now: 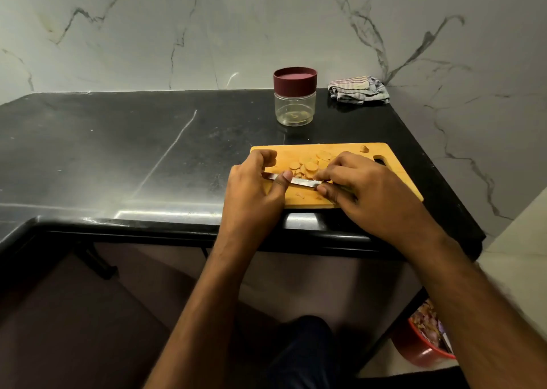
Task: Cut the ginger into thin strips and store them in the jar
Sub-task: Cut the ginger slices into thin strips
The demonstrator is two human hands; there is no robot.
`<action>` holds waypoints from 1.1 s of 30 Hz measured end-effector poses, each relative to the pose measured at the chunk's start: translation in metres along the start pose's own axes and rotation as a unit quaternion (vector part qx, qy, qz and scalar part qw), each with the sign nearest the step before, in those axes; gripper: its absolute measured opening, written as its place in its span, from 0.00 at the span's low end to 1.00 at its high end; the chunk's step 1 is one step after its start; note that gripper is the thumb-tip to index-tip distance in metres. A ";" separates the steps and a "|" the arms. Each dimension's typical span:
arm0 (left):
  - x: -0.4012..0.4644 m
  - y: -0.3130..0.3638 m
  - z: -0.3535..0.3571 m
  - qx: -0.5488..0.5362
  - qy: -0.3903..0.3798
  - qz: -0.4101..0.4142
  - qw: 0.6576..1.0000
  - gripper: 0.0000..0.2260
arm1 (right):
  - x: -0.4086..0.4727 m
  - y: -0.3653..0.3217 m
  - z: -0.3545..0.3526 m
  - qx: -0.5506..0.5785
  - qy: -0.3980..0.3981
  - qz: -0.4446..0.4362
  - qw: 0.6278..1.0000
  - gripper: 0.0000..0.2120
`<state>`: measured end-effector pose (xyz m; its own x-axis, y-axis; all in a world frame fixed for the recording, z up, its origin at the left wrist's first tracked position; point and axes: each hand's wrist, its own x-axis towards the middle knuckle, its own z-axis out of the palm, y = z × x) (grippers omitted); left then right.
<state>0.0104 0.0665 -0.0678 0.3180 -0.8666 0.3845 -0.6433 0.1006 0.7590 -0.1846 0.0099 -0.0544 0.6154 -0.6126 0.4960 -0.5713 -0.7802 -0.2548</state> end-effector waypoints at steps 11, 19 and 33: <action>-0.001 0.002 0.003 0.050 -0.038 0.016 0.998 0.46 | 0.000 0.005 -0.006 0.105 -0.011 0.065 0.992 0.19; 0.006 0.000 0.006 0.000 -0.004 -0.049 0.999 0.54 | -0.005 0.003 -0.010 0.066 0.094 0.077 0.990 0.19; 0.048 0.013 0.018 0.164 -0.052 -0.047 0.984 0.31 | 0.000 0.016 -0.006 0.073 0.094 0.195 0.974 0.14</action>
<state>0.0050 0.0179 -0.0489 0.3246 -0.9114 0.2529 -0.8104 -0.1302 0.5712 -0.1969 -0.0015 -0.0530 0.2489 -0.8425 0.4777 -0.6503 -0.5109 -0.5622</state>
